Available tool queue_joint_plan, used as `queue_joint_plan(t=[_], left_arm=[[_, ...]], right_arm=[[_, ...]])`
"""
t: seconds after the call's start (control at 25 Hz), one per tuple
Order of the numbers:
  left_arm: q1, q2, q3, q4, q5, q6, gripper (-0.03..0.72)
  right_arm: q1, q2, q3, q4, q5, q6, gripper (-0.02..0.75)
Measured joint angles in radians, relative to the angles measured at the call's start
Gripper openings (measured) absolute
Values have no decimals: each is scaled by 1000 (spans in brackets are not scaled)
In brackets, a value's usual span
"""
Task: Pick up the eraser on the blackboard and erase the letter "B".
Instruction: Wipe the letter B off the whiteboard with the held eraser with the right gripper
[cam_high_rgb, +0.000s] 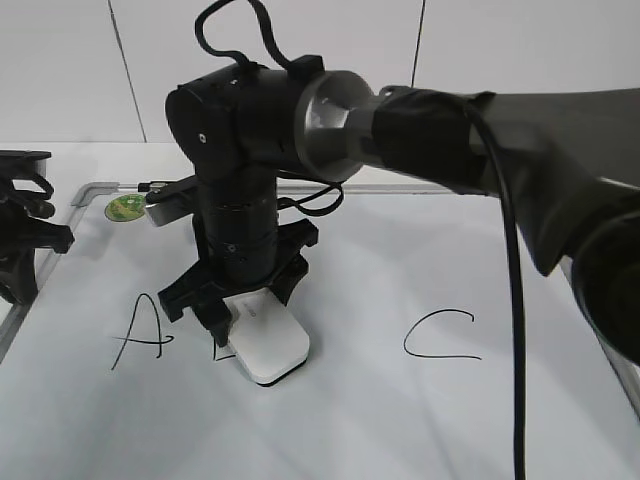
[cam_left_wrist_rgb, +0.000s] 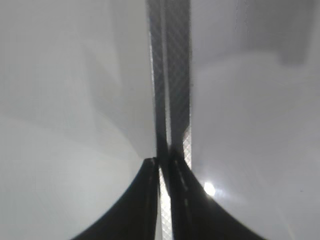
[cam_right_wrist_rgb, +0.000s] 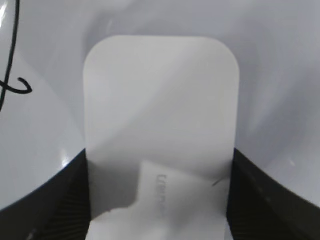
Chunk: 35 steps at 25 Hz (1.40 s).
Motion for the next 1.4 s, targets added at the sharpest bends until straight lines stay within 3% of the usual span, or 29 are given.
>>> queue_joint_plan(t=[1.0,1.4], left_arm=[[3,0,0,2,7,0,17],[3,0,0,-2,7,0,16]], right_arm=[[47,4,-2,-31,-2,12,531],[-67,10,-10,58,-6,35,531]])
